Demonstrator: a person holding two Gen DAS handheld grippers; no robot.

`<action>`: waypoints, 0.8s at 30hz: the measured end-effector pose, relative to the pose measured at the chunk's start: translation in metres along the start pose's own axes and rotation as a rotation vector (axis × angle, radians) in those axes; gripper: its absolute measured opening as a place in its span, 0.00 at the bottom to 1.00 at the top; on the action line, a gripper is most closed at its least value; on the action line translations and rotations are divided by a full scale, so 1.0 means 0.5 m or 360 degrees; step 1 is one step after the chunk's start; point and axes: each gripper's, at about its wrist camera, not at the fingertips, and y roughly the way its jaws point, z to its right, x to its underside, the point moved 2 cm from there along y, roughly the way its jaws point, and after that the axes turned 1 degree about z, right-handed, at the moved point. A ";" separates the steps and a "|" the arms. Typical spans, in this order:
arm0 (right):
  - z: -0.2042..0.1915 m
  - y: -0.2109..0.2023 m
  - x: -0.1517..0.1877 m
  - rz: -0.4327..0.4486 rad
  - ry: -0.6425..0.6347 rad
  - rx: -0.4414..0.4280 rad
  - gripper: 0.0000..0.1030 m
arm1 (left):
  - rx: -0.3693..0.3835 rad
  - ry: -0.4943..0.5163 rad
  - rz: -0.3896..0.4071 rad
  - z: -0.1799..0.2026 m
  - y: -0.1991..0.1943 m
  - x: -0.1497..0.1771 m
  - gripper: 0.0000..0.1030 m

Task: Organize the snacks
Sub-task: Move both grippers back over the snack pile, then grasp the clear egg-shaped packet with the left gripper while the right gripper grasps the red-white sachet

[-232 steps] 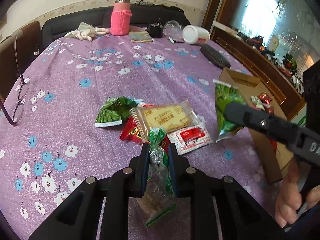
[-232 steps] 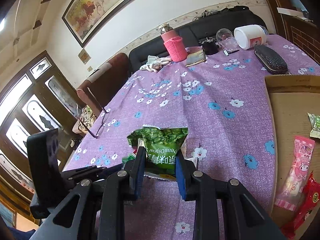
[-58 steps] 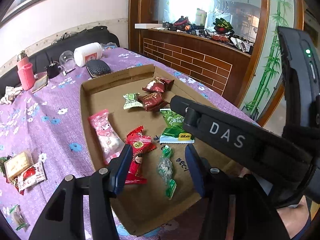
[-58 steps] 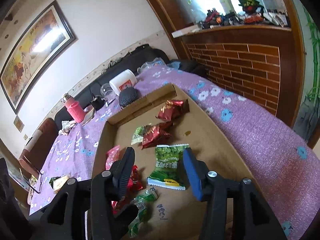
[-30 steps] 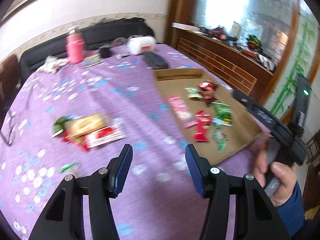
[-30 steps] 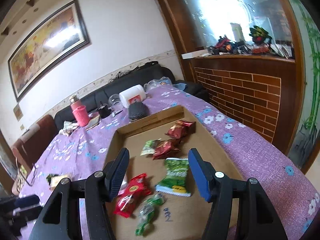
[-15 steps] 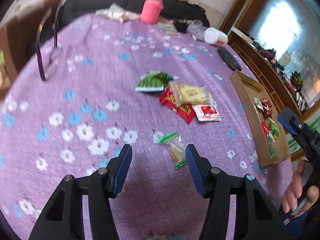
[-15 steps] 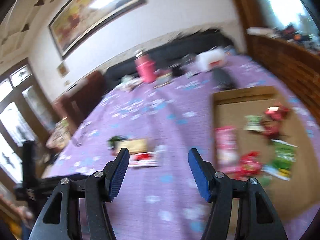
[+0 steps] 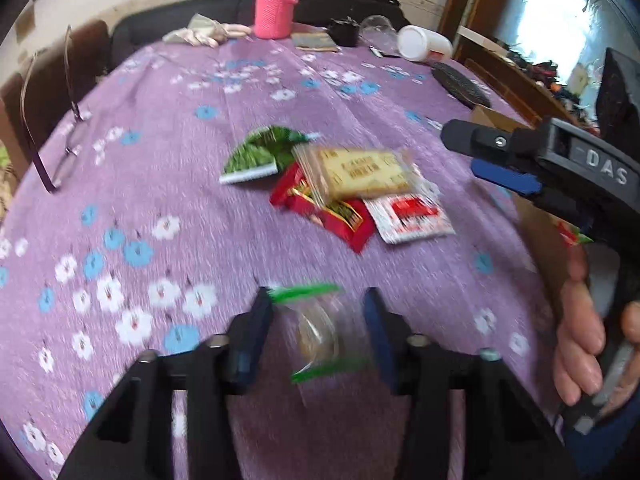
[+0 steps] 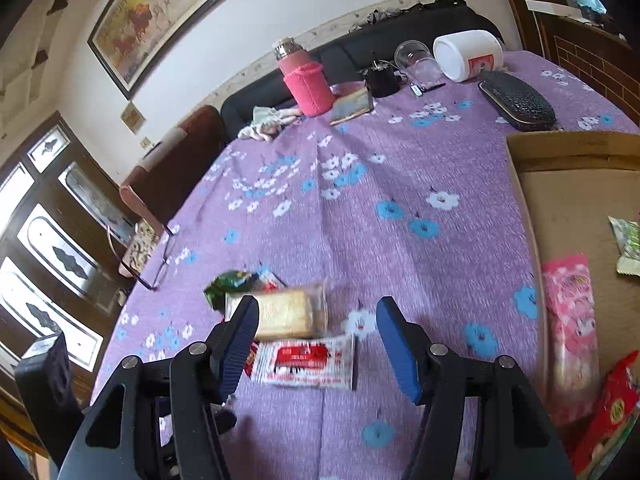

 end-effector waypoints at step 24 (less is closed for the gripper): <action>-0.085 0.075 0.055 -0.0281 -0.0438 -0.0030 0.64 | 0.0178 -0.0386 -0.0021 -0.116 -0.005 -0.013 0.23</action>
